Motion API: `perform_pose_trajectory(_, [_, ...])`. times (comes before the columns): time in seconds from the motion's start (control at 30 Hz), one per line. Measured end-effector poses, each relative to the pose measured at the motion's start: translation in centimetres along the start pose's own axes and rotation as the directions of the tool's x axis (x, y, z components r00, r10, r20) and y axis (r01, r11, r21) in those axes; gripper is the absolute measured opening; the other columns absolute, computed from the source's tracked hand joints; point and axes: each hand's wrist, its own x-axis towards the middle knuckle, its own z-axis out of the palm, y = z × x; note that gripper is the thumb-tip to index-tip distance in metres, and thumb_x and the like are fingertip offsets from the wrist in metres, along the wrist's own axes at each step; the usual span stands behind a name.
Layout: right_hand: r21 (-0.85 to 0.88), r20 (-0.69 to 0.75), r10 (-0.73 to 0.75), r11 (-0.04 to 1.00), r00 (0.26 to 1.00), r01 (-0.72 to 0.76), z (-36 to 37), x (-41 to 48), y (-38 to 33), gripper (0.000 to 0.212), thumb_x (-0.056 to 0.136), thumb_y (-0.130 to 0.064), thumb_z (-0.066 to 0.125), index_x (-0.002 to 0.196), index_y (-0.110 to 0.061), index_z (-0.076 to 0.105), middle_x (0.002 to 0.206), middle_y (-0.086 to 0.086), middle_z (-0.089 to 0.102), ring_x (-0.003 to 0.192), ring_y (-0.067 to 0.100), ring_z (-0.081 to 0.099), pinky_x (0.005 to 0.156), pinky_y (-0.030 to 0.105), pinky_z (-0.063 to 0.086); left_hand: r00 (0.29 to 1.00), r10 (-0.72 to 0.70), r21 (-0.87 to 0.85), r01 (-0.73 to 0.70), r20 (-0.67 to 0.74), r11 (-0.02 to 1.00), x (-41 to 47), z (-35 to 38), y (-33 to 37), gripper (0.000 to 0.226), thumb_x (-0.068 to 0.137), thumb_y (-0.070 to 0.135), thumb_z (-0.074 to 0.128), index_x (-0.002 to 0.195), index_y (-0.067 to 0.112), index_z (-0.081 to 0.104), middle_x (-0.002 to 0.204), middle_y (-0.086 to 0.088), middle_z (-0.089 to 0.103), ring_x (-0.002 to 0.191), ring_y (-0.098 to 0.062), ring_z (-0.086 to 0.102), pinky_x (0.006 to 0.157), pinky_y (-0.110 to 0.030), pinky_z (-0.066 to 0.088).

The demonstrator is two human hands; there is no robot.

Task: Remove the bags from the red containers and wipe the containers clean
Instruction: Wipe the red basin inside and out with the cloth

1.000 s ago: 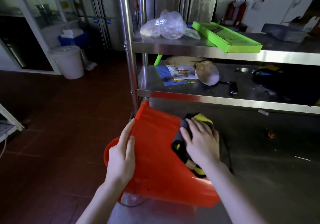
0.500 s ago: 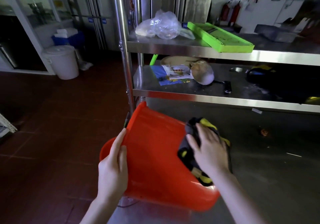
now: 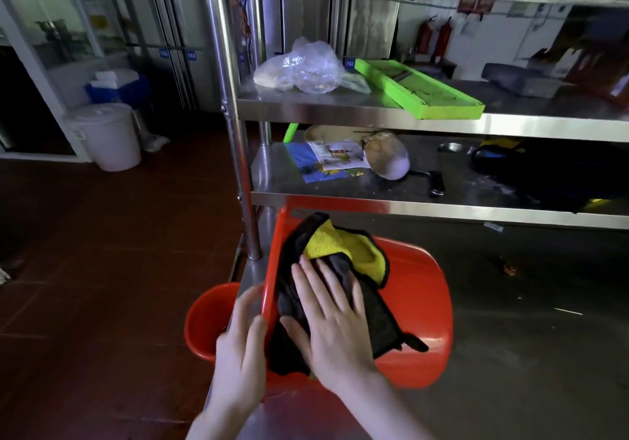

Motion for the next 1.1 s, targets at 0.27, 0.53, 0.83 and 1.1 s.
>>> perform_pose_trajectory(0.27, [0.020,-0.040,-0.048,0.999,0.998,0.049,0.4,-1.2,-1.0,0.063,0.095,-0.056,0.038,0.150,-0.024,0.033,0.156,-0.006,0.032,0.142,0.016,0.032,0.113,0.048,0.023,0.990,-0.127,0.205,0.112,0.060,0.972,9.0,2.7,4.0,0.043,0.102,0.044,0.031,0.143,0.038,0.042,0.110,-0.007,0.070,0.098,-0.019,0.066,0.076,-0.027,0.046])
perform_pose_trajectory(0.53, [0.120,0.321,0.152,0.972,0.935,-0.199,-2.1,10.9,4.0,0.058,0.098,-0.057,0.024,0.144,-0.024,0.037,0.150,-0.004,0.042,0.138,0.019,0.035,0.112,0.049,0.020,0.998,-0.058,0.175,0.062,-0.028,0.983,3.5,2.4,3.0,0.038,0.101,0.041,0.031,0.136,0.055,0.037,0.045,-0.001,0.052,0.032,-0.011,0.039,0.035,-0.036,0.034])
perform_pose_trajectory(0.83, [0.047,-0.022,-0.020,0.999,1.000,0.021,-0.8,-6.1,4.3,0.071,0.094,-0.059,0.038,0.153,-0.021,0.027,0.161,-0.003,0.022,0.147,0.016,0.023,0.115,0.049,0.022,0.995,0.051,0.246,-0.072,0.090,0.967,3.7,3.7,4.2,0.042,0.100,0.038,0.036,0.140,0.051,0.037,0.045,-0.001,0.048,0.033,-0.011,0.040,0.038,-0.029,0.036])
perform_pose_trajectory(1.1, [0.086,0.395,0.379,0.892,0.837,-0.444,-3.7,5.2,14.1,0.058,0.097,-0.062,0.021,0.142,-0.031,0.039,0.147,-0.001,0.047,0.134,0.023,0.041,0.111,0.046,0.027,0.995,0.046,0.246,-0.066,0.088,0.967,1.0,3.1,3.7,0.051,0.091,0.055,0.025,0.142,0.057,0.029,0.043,0.003,0.042,0.035,-0.014,0.038,0.034,-0.033,0.037])
